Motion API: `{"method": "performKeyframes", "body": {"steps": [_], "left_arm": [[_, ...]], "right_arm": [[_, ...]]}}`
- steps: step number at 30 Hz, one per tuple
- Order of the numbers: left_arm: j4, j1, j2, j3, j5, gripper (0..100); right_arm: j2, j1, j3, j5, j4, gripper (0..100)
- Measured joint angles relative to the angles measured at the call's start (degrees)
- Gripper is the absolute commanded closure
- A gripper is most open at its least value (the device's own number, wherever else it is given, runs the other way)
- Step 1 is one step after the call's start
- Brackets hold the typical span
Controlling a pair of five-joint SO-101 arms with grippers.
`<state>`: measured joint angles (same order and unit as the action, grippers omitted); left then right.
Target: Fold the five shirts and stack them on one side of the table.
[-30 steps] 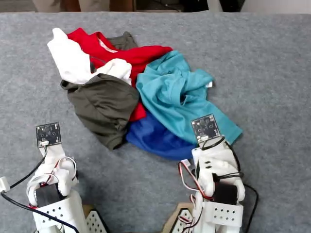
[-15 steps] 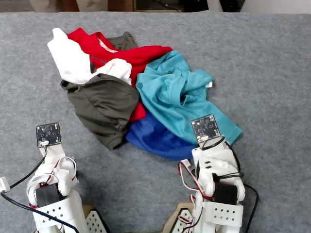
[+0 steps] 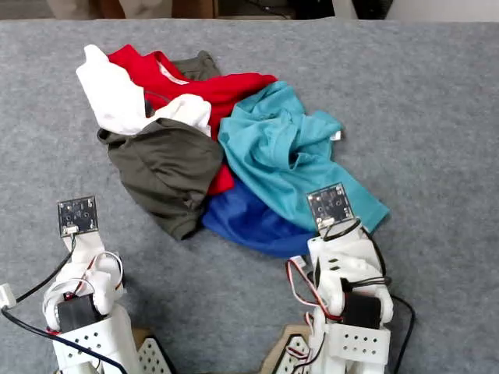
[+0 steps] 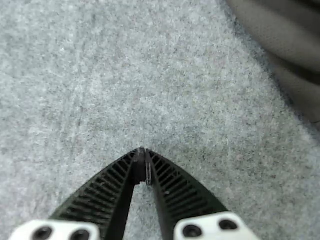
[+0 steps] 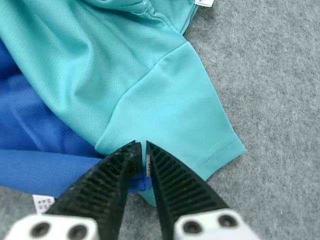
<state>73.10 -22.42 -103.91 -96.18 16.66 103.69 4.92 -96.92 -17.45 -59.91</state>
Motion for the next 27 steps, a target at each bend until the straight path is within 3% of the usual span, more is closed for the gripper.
{"method": "performKeyframes", "body": {"steps": [18,27], "left_arm": [[0.0,0.2,0.0,0.0,0.0,98],[0.0,0.2,0.0,0.0,0.0,98]], "right_arm": [[0.0,0.0,0.2,0.0,0.0,96.4],[0.0,0.0,10.0,0.1,-3.8,96.4]]}}
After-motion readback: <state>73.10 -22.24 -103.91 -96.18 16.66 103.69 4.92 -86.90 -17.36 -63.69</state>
